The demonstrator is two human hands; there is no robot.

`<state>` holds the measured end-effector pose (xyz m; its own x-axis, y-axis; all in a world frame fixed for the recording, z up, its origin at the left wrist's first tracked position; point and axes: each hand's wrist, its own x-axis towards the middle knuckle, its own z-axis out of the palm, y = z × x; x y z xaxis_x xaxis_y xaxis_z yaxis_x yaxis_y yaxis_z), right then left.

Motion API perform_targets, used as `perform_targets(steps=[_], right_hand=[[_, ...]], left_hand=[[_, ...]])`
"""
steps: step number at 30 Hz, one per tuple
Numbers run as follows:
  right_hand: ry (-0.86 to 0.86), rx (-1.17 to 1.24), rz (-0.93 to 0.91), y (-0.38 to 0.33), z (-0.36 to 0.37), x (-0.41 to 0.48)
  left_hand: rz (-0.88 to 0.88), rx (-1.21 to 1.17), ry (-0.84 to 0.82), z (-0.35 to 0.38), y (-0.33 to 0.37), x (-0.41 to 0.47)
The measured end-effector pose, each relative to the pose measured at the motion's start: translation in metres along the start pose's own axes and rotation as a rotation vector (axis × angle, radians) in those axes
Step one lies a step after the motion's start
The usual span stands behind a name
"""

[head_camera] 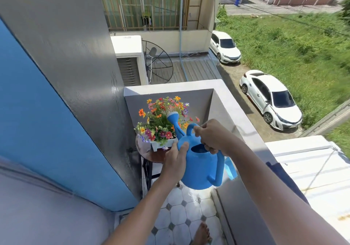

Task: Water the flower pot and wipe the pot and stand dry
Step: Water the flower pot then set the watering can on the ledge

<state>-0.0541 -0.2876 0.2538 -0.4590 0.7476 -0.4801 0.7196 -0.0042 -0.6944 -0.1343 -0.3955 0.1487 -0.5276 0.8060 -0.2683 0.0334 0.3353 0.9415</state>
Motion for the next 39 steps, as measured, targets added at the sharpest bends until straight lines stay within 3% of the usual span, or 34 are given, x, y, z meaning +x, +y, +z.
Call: perform_targets(steps=[17, 39], right_hand=[[-0.123, -0.073, -0.013, -0.004, 0.047, -0.021], [0.034, -0.02, 0.127, 0.024, 0.005, -0.038]], left_hand=[[-0.01, 0.062, 0.087, -0.037, -0.023, -0.051], [0.05, 0.065, -0.081, 0.012, -0.014, -0.035]])
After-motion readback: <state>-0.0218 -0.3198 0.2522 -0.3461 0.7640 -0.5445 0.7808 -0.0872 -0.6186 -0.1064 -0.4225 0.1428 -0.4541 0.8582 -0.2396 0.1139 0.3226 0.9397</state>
